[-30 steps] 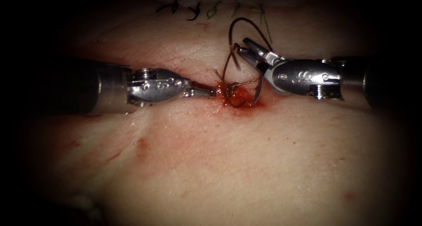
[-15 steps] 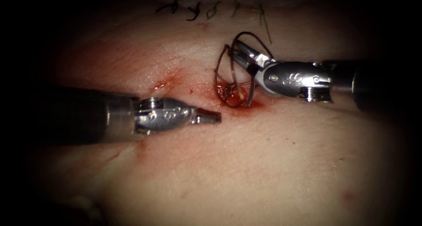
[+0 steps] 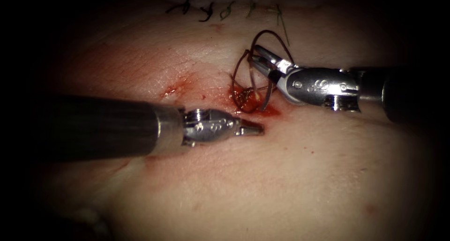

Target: Wound Closure

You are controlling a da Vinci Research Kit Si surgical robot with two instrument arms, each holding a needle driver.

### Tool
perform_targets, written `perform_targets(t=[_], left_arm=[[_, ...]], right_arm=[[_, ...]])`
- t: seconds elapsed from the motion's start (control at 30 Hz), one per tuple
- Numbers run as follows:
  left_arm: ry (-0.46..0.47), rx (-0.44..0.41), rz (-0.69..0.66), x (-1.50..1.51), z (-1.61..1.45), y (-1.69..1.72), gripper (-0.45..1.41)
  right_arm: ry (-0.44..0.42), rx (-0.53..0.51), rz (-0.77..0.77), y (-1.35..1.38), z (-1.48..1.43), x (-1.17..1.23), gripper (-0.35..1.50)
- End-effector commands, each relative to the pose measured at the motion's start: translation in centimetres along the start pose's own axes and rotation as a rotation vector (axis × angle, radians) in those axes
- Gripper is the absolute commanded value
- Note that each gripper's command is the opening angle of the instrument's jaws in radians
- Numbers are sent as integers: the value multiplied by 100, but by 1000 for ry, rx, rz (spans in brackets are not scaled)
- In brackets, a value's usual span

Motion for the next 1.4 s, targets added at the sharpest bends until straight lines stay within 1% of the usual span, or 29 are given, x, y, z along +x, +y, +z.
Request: perform_targets(t=[0.03,0.2,0.3,0.47,0.6,0.73,0.83,1.07,1.2,1.4], left_arm=[[1,-4,-2,-6,6,3,-25],[1,-9,2,-8,2,7,-25],[3,-16,7,-12,-3,14,-30],[3,-26,15,-22,-21,27,-27],[2,-26,19,-26,-26,28,-25],[1,-21,16,-24,-21,24,-23],[-2,-9,11,-20,-9,20,-25],[-2,-11,8,-23,7,19,-25],[-3,-12,2,-29,10,18,-25],[-2,-17,1,-32,5,16,-25]], right_arm=[[7,-4,13,-1,7,0,-35],[6,-4,26,1,9,1,-35],[11,-3,26,1,9,1,-35],[8,2,25,3,10,0,-35],[8,11,29,2,12,-1,-35],[6,21,33,-3,13,-1,-35],[9,26,50,-5,11,0,-35],[19,20,77,-1,9,0,-35],[24,16,80,2,6,1,-35],[40,4,110,1,7,1,-35]])
